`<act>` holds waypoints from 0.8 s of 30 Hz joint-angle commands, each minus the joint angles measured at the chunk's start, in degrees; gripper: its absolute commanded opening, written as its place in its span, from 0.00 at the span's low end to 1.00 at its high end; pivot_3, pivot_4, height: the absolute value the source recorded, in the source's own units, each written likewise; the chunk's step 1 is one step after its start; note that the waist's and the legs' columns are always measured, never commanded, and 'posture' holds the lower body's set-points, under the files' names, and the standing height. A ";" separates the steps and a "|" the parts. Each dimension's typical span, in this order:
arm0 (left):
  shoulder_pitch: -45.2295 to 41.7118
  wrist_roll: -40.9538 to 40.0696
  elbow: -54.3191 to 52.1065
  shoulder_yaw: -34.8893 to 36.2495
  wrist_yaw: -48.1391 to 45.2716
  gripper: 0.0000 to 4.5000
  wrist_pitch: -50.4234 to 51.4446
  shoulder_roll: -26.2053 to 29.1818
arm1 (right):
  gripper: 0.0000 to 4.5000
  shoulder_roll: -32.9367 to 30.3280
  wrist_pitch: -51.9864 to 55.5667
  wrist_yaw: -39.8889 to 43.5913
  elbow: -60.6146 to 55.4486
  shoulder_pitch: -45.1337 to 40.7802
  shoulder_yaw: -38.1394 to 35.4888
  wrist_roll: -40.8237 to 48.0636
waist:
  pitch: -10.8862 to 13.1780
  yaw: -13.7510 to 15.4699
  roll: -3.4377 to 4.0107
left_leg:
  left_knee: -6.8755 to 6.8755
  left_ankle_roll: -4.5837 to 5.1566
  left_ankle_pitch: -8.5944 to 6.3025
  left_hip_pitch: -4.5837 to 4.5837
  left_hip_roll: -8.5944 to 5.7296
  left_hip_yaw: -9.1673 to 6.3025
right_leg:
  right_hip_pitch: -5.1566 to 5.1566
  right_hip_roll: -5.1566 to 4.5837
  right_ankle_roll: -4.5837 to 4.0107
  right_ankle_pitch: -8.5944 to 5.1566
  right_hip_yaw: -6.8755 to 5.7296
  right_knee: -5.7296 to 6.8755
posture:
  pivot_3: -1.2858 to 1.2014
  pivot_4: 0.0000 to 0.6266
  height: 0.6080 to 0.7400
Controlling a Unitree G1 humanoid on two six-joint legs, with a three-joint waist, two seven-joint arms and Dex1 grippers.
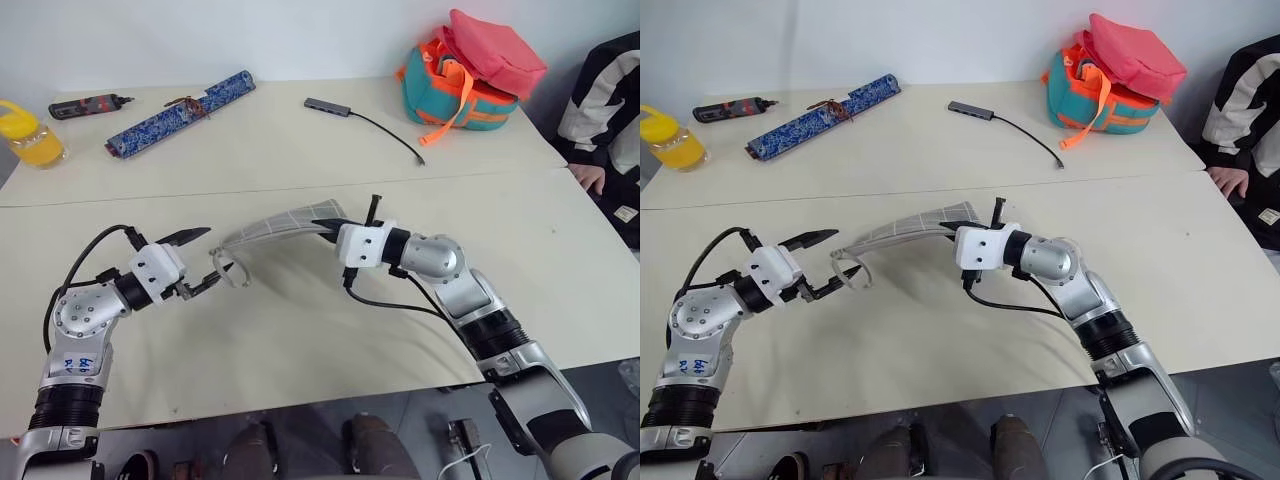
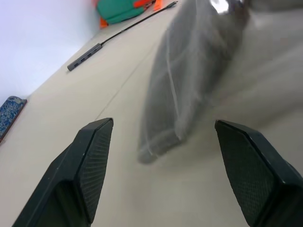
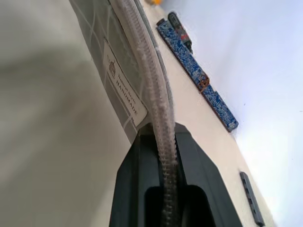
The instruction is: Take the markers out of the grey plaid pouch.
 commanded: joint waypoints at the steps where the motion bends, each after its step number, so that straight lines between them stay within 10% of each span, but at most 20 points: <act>1: -0.48 -1.37 -1.22 0.23 -0.02 0.81 -0.88 -1.13 | 0.00 0.38 1.65 2.77 -1.77 -0.88 -1.62 4.61 | 0.00 -0.01 0.00 | 0.01 0.00 0.00 0.00 0.00 0.00 | 0.00 0.00 0.00 0.00 0.00 0.00 | 0.52 0.24 1.00; 10: -0.31 -6.75 -5.60 0.07 -3.35 0.81 2.25 -2.97 | 0.00 0.12 3.42 4.75 -1.84 -0.75 -1.75 5.54 | 0.00 -0.02 0.00 | 0.02 0.00 0.00 0.00 0.02 -0.04 | 0.00 0.01 0.00 0.00 0.00 0.01 | 0.52 0.24 1.00; 24: 1.71 -5.94 -3.67 0.62 -5.06 0.00 2.18 -2.57 | 0.00 0.21 3.70 4.72 -1.82 -0.78 -2.32 5.87 | 0.00 -0.02 0.00 | 0.04 0.00 -0.01 0.00 0.02 -0.09 | 0.00 0.01 0.00 0.00 0.01 0.01 | 0.52 0.24 1.00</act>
